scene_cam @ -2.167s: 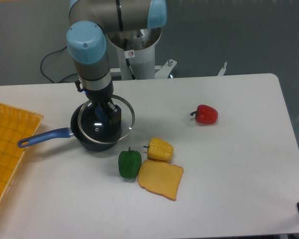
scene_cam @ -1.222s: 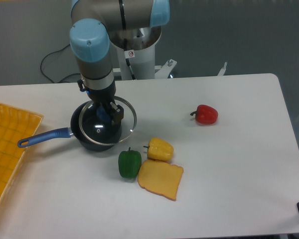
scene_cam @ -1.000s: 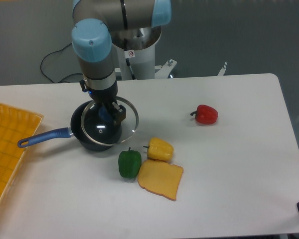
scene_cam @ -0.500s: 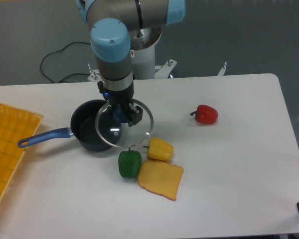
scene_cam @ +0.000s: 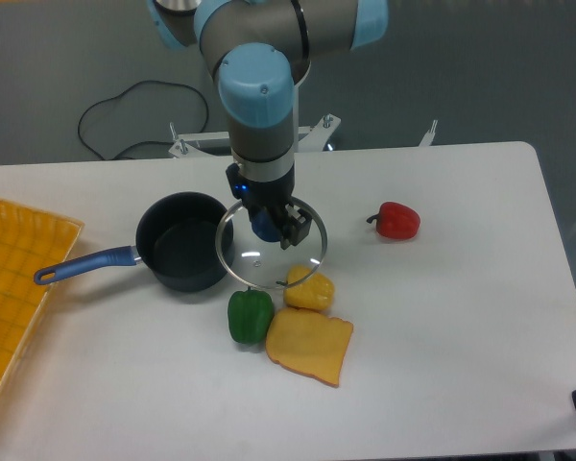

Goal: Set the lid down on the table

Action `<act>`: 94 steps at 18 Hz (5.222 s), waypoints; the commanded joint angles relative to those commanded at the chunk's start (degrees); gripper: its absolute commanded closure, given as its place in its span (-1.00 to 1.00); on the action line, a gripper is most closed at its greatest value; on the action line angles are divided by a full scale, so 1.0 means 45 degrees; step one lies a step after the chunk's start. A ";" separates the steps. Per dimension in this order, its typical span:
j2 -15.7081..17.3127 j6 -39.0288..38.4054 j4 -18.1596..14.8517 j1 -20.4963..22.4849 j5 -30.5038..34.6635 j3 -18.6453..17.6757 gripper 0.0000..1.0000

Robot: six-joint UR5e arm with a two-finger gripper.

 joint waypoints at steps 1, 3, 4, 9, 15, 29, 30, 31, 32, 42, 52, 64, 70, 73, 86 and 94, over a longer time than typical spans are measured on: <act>-0.0117 0.0000 0.0079 0.0137 0.0000 0.0020 0.11; -0.0254 0.0348 0.0215 0.0603 0.0019 0.0059 0.11; -0.0254 0.0410 0.0255 0.0742 0.0020 0.0079 0.11; -0.0585 0.0371 0.0256 0.1153 0.0566 0.0254 0.11; -0.0879 0.0273 0.0334 0.1992 0.0567 0.0235 0.11; -0.2245 0.0098 0.0685 0.2755 0.0527 0.0391 0.11; -0.2343 0.0136 0.0743 0.2774 0.0527 0.0411 0.11; -0.2460 0.0195 0.0879 0.2775 0.0547 0.0430 0.11; -0.2578 0.0215 0.1054 0.2775 0.0547 0.0430 0.11; -0.3770 0.0234 0.1525 0.2755 0.0586 0.1016 0.11; -0.3926 0.0351 0.1584 0.2794 0.0586 0.1075 0.11; -0.4024 0.0390 0.1584 0.2872 0.0605 0.1017 0.11; -0.4024 0.0391 0.1584 0.2892 0.0586 0.1055 0.11; -0.4063 0.0391 0.1603 0.2892 0.0586 0.1055 0.11; -0.4375 0.0449 0.1916 0.2989 0.0586 0.1114 0.11; -0.4570 0.0469 0.2306 0.3009 0.0586 0.1114 0.11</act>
